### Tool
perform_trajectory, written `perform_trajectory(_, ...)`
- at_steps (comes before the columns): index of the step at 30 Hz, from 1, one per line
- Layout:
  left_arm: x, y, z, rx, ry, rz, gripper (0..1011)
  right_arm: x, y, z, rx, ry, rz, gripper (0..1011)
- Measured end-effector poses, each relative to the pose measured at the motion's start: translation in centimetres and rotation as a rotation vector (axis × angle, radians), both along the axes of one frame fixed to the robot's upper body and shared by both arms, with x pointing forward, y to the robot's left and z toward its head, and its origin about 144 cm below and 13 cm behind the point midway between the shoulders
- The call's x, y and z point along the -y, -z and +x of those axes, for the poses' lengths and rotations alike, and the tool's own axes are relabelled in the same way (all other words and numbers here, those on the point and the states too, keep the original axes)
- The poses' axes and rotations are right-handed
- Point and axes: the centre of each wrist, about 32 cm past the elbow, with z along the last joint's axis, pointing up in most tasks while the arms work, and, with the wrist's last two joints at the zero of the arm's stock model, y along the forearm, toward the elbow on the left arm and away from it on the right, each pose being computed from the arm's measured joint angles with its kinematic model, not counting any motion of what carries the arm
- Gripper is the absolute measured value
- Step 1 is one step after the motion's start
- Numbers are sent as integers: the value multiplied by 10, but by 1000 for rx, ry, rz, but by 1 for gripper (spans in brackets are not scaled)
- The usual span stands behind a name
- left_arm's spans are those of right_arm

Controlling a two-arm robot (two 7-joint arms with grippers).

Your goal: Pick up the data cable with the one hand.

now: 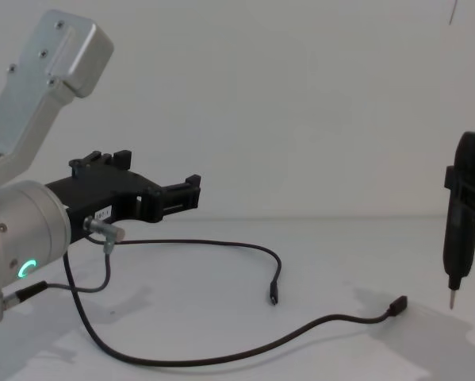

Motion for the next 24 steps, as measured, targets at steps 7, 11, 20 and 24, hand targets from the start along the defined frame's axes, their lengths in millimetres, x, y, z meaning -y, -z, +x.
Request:
perform_trajectory(7,0,0,0,0,0,0,1001,0,0,0,0,0,0,279)
perform_trajectory(11,0,0,0,0,0,0,1001,0,0,0,0,0,0,279)
perform_trajectory(20,-4,-3,0,-9,41,17,1001,0,0,0,0,0,0,279)
perform_trajectory(24,-7,-5,1,-21,75,28,1001,0,0,0,0,0,0,279)
